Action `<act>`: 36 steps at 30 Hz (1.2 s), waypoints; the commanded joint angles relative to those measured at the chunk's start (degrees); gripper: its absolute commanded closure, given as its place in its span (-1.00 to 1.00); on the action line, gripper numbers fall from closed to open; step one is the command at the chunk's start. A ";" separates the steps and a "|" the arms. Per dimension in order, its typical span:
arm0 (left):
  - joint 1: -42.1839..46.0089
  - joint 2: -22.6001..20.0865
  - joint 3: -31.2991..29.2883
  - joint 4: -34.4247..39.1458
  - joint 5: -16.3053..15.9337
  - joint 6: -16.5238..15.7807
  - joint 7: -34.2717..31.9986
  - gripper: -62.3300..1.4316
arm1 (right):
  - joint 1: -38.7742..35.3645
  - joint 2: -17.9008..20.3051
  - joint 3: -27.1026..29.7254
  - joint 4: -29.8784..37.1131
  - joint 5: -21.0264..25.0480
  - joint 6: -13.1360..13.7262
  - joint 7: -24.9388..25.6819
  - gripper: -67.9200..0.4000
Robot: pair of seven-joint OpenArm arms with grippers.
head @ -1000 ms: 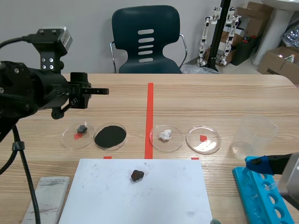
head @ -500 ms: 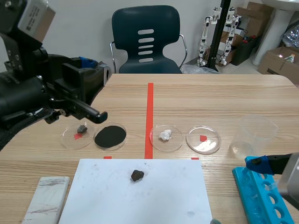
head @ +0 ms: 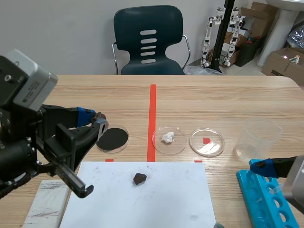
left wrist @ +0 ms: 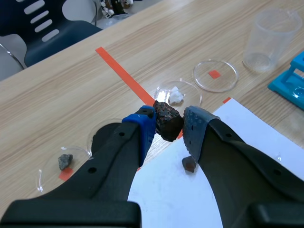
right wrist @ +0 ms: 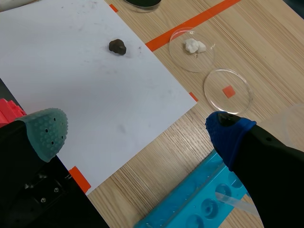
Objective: Lower the mineral onto the iron filings and hold still
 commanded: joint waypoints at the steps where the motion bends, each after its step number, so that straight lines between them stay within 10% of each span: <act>1: 0.90 0.31 -0.17 0.46 1.07 0.11 -1.03 0.64 | 0.37 0.00 0.13 1.14 0.68 -0.22 0.81 -0.79; 36: 5.81 0.33 -0.15 0.42 3.96 0.28 -0.83 0.64 | 0.37 0.00 0.13 1.14 0.68 -0.22 0.81 -0.79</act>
